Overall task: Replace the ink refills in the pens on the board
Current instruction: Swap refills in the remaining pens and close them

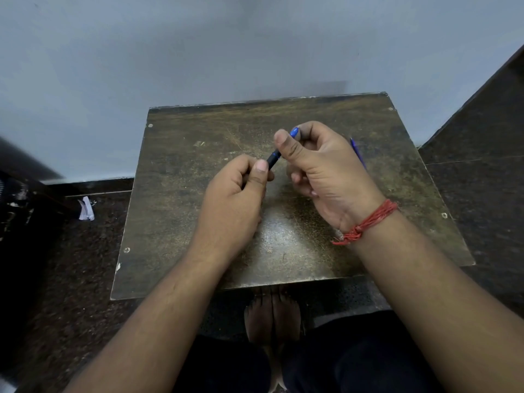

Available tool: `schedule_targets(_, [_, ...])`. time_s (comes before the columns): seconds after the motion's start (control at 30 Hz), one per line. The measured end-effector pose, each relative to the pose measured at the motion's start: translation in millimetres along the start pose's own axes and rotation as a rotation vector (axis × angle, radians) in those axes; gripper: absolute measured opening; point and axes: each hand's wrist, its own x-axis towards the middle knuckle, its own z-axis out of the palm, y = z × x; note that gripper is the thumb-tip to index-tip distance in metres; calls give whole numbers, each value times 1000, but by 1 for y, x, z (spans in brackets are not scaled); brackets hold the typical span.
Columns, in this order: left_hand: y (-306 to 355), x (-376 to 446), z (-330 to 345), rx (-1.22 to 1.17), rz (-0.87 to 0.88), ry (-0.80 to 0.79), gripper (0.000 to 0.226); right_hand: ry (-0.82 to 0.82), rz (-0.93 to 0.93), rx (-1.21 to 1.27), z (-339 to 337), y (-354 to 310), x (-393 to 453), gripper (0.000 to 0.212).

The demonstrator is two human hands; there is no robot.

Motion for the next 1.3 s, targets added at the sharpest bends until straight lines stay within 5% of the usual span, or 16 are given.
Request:
schedule_targets(0.37, [0,-1,1,-6,-6,0,32,-59,-14,47,-4,-2,1,3])
schedule_targets(0.5, [1,-2,3,-3,4,-9,30,-3,-17,43,-2,2,3,20])
schedule_targets(0.97, [0,0,1,-81,-5,11,33,-85,-40,23,-10,0,5,4])
schedule_targets(1.3, [-2,2,1,-107,-5,4,33,-110,-6,13,-10,0,3,15])
